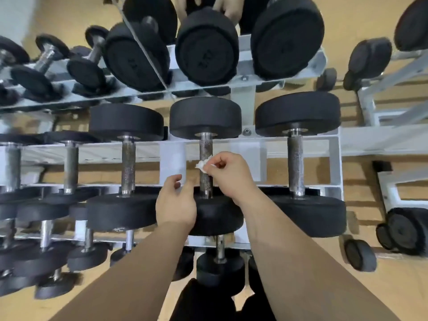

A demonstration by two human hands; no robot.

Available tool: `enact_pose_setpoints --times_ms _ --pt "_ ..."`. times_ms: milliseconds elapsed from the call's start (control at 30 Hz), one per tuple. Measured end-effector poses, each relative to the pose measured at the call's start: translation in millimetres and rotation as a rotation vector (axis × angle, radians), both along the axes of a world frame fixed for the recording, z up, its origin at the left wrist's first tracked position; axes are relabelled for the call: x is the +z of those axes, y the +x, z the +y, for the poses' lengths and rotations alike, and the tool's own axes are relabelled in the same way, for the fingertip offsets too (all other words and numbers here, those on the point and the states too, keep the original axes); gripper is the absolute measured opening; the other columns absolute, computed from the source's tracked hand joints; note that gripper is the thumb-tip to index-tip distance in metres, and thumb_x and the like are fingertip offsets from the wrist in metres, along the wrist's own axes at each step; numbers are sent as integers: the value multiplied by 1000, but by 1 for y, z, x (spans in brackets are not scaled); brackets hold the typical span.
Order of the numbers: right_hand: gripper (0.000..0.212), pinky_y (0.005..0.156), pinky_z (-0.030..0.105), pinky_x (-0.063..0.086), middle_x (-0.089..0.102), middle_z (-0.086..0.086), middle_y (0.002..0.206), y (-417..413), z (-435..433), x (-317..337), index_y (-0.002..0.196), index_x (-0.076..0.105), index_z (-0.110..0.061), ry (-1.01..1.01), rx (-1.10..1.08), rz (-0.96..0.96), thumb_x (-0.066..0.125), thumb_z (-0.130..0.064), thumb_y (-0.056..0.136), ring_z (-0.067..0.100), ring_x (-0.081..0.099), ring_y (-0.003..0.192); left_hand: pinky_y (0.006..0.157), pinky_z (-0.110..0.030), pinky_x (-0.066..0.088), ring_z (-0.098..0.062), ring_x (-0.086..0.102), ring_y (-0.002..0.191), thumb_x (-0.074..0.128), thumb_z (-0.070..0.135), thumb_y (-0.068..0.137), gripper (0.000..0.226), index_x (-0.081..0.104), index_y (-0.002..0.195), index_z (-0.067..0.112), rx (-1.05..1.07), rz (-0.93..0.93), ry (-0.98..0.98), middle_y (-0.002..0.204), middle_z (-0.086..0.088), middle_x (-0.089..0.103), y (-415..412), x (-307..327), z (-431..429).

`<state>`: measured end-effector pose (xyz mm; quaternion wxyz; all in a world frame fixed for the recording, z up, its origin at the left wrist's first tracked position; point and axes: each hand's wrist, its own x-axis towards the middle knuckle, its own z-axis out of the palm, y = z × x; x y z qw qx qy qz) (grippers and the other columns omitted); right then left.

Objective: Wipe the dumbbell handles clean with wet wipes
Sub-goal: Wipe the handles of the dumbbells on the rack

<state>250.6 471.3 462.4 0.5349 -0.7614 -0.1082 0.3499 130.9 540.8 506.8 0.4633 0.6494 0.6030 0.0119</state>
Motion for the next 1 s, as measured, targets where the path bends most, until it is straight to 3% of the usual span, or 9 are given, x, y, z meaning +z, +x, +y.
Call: enact_pose_setpoints --times_ms 100,200,300,433,600,700,833,1000 --pt "4 72 24 48 63 -8 79 17 15 1 85 68 -19 99 -110 2 71 -20 89 9 59 76 100 -37 45 -11 58 100 57 40 98 29 62 124 28 51 -39 -2 114 8 62 0 1 -1" --pt "6 82 34 53 68 -3 87 21 21 -3 85 65 -22 118 -137 22 67 -20 91 17 64 85 101 -37 46 -17 61 106 56 32 100 22 67 117 24 56 -41 10 112 5 66 1 2 -1" --pt "11 84 36 54 69 -3 92 7 4 -4 82 64 -25 56 -39 94 64 -20 92 19 63 88 109 -44 45 -25 61 113 56 30 97 19 70 109 25 52 -34 21 111 0 69 2 5 -2" --pt "15 81 34 52 68 -3 95 1 -9 -5 78 65 -26 -38 150 113 64 -20 93 20 63 90 108 -52 47 -25 64 111 56 43 80 28 72 101 35 66 -4 16 109 5 71 3 4 -2" --pt "10 72 31 47 61 -5 86 21 17 0 86 60 -23 196 -120 205 61 -23 96 17 58 83 108 -52 46 -22 64 113 57 45 79 26 73 98 41 92 -9 25 112 8 71 -1 1 2" --pt "10 71 32 46 61 -5 85 11 13 -5 89 59 -20 111 -105 156 59 -24 98 18 58 83 109 -52 45 -21 64 114 57 51 72 30 74 94 40 98 -16 3 116 8 71 -1 1 2" --pt "5 71 30 45 62 -1 92 -6 -7 -15 91 59 -22 -113 78 58 60 -20 96 21 60 87 108 -54 45 -23 62 112 56 48 78 29 74 96 36 76 -16 19 115 7 68 -1 2 1" --pt "12 84 38 56 67 1 102 14 21 -17 97 60 -27 64 -167 275 52 -17 96 28 65 97 112 -47 42 -16 63 114 55 45 78 25 76 91 40 68 -52 17 113 11 71 -3 0 3"
